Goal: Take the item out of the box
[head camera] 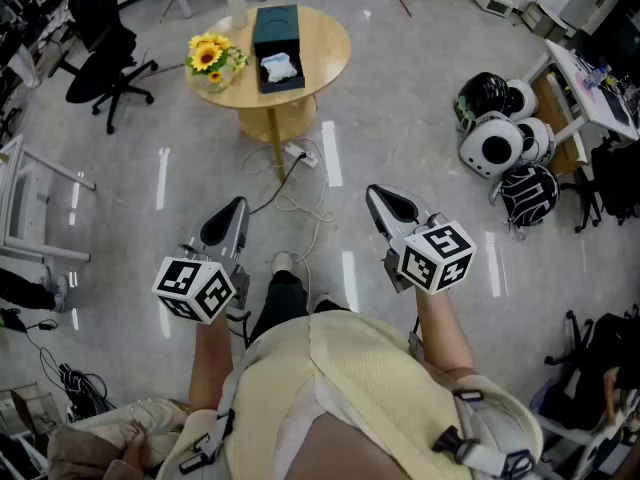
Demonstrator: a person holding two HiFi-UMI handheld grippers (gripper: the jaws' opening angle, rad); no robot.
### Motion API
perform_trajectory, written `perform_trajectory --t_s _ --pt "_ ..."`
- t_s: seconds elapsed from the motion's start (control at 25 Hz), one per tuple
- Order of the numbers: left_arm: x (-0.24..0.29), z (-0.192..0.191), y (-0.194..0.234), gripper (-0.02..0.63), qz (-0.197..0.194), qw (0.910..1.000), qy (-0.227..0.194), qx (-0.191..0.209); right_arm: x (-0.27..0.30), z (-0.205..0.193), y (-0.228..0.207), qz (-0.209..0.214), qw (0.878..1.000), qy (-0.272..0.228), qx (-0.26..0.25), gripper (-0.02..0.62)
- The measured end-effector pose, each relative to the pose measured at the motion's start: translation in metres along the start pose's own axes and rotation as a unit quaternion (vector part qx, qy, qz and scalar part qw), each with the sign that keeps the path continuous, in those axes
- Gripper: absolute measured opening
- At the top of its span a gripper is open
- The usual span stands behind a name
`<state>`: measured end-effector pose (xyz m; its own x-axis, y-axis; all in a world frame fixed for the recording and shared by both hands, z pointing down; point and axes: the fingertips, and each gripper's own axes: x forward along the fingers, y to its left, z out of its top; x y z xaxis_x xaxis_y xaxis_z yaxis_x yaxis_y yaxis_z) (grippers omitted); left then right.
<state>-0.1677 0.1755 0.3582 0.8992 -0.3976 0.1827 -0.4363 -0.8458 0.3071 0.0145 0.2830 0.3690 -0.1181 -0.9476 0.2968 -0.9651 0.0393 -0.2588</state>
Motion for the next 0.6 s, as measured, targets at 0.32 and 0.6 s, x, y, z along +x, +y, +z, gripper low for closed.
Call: perform_trajectory --t_s 0.32,0.6 --pt "0.001 -0.002 0.012 0.003 0.02 0.9997 -0.009 0.004 0.021 -0.004 -0.005 0.01 1.0 0.004 -0.005 0.0" --pt "0.025 -0.005 0.025 0.003 0.007 1.0 -0.001 0.007 0.046 0.001 -0.006 0.037 0.999 0.011 -0.001 0.002"
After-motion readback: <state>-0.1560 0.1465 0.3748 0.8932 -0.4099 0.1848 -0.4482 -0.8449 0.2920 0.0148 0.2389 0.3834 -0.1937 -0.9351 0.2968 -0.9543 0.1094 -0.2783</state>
